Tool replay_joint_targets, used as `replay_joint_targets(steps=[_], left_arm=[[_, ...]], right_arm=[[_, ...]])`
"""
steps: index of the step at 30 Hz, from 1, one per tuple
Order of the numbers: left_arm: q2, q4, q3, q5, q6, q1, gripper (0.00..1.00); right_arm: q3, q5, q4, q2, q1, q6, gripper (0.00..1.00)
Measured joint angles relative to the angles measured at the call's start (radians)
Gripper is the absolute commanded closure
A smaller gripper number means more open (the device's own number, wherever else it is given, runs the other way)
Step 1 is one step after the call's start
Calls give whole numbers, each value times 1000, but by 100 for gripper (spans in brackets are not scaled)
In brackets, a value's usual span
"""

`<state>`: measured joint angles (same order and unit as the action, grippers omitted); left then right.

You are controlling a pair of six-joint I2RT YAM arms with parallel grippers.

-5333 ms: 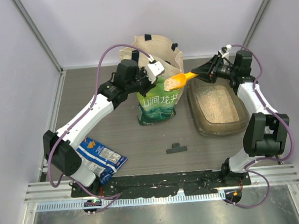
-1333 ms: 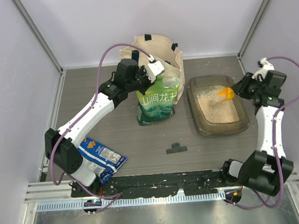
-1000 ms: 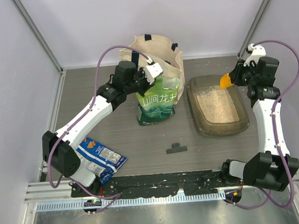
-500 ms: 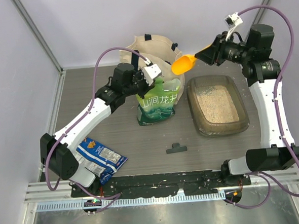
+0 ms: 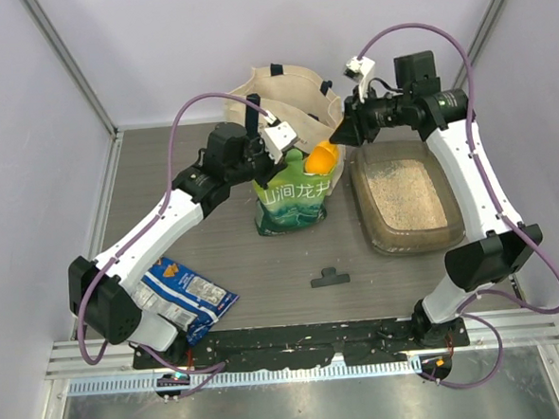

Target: Fill the litter box with clean litter

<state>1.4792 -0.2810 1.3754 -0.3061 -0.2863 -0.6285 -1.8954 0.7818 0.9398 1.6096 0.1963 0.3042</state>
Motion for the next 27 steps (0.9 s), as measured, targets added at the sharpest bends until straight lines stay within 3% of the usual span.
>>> replay_joint_targets(steps=[5, 9, 19, 27], left_arm=[[0, 0, 0, 3, 0, 0, 100], [0, 1, 0, 13, 25, 0, 100], [0, 3, 0, 35, 109, 0, 100], [0, 5, 0, 38, 159, 0, 100]], right_arm=[[-26, -90, 42, 12, 71, 132, 99], [7, -231, 2, 4, 134, 146, 99], [183, -612, -159, -27, 279, -148, 99], [218, -801, -207, -37, 349, -302, 99]])
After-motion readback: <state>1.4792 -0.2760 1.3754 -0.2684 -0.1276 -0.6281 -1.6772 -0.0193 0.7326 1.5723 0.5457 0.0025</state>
